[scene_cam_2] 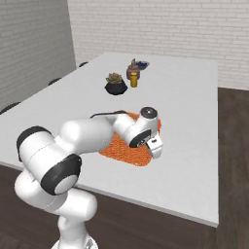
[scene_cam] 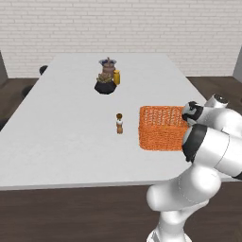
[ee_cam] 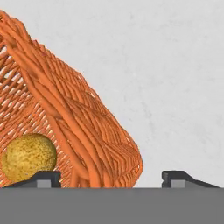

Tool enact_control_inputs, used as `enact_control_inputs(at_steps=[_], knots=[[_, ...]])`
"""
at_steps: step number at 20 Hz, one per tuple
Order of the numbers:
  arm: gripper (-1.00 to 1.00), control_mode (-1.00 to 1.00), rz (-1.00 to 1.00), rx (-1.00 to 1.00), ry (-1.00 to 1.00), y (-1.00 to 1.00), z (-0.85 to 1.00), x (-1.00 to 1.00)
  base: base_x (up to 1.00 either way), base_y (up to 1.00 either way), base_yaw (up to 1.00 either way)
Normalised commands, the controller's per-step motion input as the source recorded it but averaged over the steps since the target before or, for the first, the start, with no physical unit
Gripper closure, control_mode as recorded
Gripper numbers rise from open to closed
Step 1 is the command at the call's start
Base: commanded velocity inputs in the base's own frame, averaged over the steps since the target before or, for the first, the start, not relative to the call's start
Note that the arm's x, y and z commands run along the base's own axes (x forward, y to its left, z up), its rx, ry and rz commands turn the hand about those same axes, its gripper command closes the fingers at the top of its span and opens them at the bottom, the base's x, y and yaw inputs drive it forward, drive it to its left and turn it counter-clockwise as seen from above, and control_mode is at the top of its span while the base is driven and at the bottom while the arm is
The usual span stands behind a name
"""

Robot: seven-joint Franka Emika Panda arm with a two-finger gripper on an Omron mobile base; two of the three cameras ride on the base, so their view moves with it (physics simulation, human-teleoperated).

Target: Open the cabinet, pick up the bread from the cabinet and place it in the basket. Then move the basket to the dining counter.

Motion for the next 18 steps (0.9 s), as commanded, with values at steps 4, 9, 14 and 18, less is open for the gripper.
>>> enact_control_inputs(at_steps=[4,9,14,18], knots=[[-1.0,-1.0,0.0,-0.23,0.0,0.0,0.81,-0.02,0.0,0.0,0.0],[-1.0,-1.0,0.0,-0.17,0.0,0.0,0.94,-0.27,0.0,0.0,0.0],[-1.0,-1.0,0.09,-0.1,0.01,0.5,0.74,-0.65,0.0,0.0,0.0],[-1.0,-1.0,0.22,-0.16,0.0,0.98,0.97,-0.79,0.0,0.0,0.0]])
